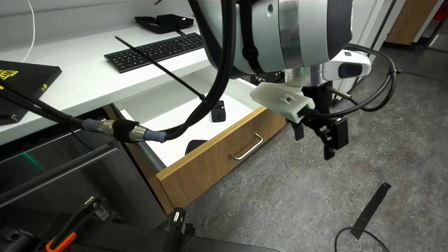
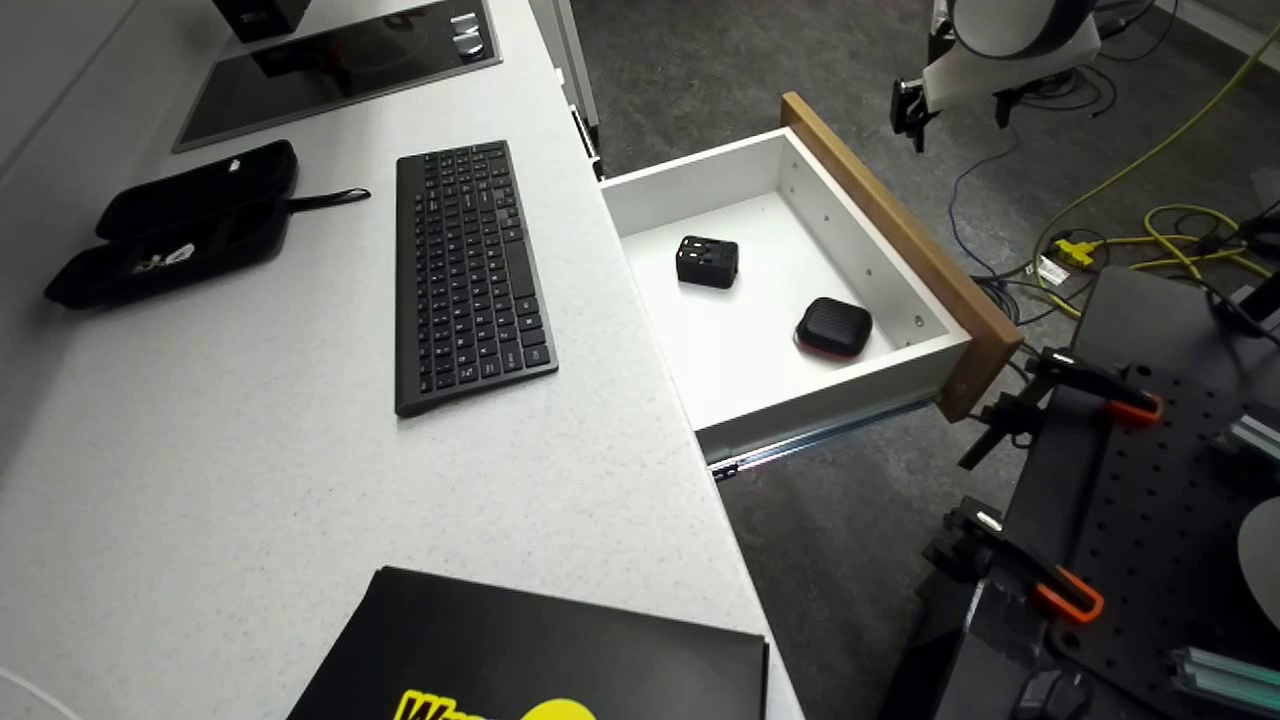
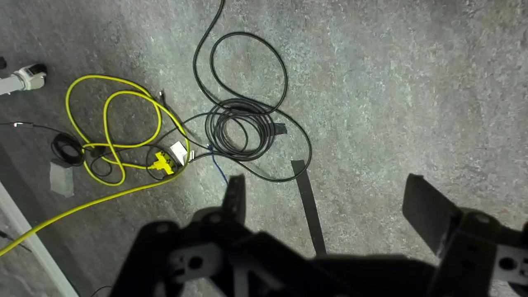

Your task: Push the open drawer closed

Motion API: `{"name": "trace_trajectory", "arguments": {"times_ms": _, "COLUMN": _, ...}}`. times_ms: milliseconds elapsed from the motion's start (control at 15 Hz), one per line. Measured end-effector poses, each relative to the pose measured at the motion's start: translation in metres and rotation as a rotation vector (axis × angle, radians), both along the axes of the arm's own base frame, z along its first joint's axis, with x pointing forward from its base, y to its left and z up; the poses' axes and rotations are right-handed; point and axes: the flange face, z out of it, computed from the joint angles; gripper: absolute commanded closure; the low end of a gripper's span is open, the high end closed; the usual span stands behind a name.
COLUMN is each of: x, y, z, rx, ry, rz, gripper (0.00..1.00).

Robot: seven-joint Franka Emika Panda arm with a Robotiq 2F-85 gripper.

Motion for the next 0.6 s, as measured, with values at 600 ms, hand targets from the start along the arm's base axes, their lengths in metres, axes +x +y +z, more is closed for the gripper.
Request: {"name": "trace_trajectory", "arguments": {"times_ms": 600, "x": 0.022, "y": 0.063, "z": -0.065, "rx": 0.065, "ry": 0.061, "rz": 0.008, "gripper": 0.00}}
